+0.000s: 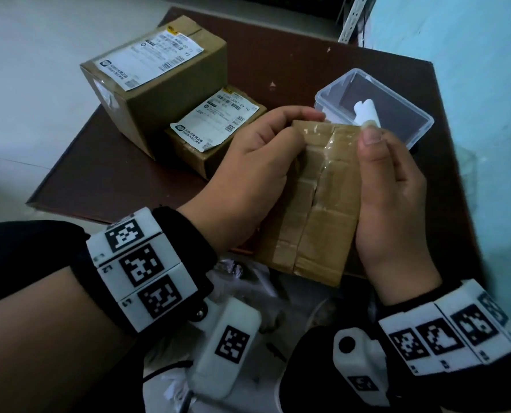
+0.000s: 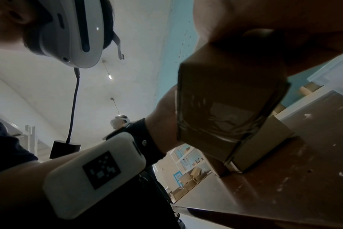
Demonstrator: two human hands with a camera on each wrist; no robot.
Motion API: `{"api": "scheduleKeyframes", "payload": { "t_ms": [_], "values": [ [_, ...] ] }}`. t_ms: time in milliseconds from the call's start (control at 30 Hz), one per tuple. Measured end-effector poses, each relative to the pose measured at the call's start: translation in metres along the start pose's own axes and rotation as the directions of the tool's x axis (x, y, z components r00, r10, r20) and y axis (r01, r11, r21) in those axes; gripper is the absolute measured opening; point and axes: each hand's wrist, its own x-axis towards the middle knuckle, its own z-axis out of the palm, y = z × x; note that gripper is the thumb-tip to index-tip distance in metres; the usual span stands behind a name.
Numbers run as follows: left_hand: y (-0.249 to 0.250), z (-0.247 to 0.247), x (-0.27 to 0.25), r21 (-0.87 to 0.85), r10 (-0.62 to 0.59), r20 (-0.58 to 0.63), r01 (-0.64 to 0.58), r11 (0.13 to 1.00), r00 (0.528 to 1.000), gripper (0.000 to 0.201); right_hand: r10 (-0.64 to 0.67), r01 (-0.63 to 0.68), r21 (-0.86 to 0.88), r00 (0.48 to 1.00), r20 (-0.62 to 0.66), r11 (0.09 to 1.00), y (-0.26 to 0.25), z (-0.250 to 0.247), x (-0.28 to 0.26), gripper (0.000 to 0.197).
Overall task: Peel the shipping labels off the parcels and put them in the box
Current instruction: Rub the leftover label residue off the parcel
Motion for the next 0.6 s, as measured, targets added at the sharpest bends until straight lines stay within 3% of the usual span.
{"api": "scheduleKeyframes", "payload": {
  "t_ms": [133,300,600],
  "values": [
    [-0.0002,0.0005,-0.0008,0.041,0.009,-0.02,-0.008,0.999,1.0,0.019,-0.027,0.027,-0.025,1.0,-0.003,0.999,-0.0008,0.0006,-0.0006,0.027],
    [0.0024,0.0003,-0.0013,0.097,-0.012,-0.019,0.014,0.995,1.0,0.026,-0.004,0.004,-0.029,1.0,0.015,1.0,0.0011,0.0005,-0.0008,0.027],
    [0.0057,-0.0023,-0.0017,0.037,-0.004,0.05,0.002,0.999,0.999,0.026,-0.013,0.014,0.03,0.999,-0.037,0.999,0.0019,0.0016,-0.0017,0.032]
  ]
}}
